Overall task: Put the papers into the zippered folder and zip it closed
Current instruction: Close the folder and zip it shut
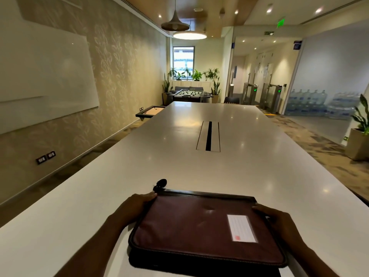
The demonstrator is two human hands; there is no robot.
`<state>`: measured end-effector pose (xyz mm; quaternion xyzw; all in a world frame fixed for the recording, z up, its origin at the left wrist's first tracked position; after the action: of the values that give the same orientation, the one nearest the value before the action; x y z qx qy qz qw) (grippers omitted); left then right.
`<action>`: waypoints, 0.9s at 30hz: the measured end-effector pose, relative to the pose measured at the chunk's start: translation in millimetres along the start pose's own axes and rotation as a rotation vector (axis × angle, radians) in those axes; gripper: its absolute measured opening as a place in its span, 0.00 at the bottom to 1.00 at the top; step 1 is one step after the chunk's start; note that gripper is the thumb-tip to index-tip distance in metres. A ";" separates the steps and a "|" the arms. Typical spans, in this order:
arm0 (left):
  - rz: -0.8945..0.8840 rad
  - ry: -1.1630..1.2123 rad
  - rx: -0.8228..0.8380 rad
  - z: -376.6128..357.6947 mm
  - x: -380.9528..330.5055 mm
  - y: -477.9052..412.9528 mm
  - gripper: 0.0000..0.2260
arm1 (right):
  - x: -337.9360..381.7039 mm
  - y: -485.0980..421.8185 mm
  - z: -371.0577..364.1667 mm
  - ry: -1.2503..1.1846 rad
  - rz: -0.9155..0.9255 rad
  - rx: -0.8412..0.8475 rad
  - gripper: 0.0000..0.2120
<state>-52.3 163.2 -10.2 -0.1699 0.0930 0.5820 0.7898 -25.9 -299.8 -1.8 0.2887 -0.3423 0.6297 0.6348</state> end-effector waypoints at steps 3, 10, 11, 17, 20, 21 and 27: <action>-0.007 -0.032 0.086 2.9 2.6 -6.5 0.22 | -2.5 7.0 1.7 0.005 0.052 0.046 0.26; 0.071 -0.253 0.087 15.1 -36.9 -51.0 0.12 | 23.3 37.2 8.2 0.029 -0.122 -0.312 0.15; 0.054 -0.251 0.056 12.9 -44.2 -58.7 0.12 | 30.6 53.4 12.5 -0.033 -0.191 -0.407 0.12; -0.070 -0.096 0.087 -14.7 -88.6 -104.0 0.18 | 31.3 152.1 -51.4 -0.657 -0.635 0.219 0.10; -0.098 -0.101 0.226 -30.4 -104.3 -119.4 0.19 | 58.3 170.9 -76.6 -1.114 -0.571 0.554 0.18; -0.101 -0.110 0.266 -35.8 -107.4 -122.5 0.18 | 61.6 175.3 -78.7 -1.056 -0.565 0.439 0.14; -0.038 -0.065 0.255 -39.1 -107.2 -130.2 0.15 | 60.2 179.5 -82.4 -0.892 -0.940 0.048 0.16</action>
<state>40.8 18.8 11.4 -0.0507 0.1374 0.5556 0.8184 -200.7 -190.6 -14.6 0.6558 -0.3960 0.1117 0.6329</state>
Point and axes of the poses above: each hand's wrist, its own y-axis away from the middle knuckle, its own z-axis out of the back of the hand, x = y × z, the point moved 3 cm from there along -y, towards the middle knuckle, and after that the axes turned 12 degrees about -z, right-handed, at the moved point
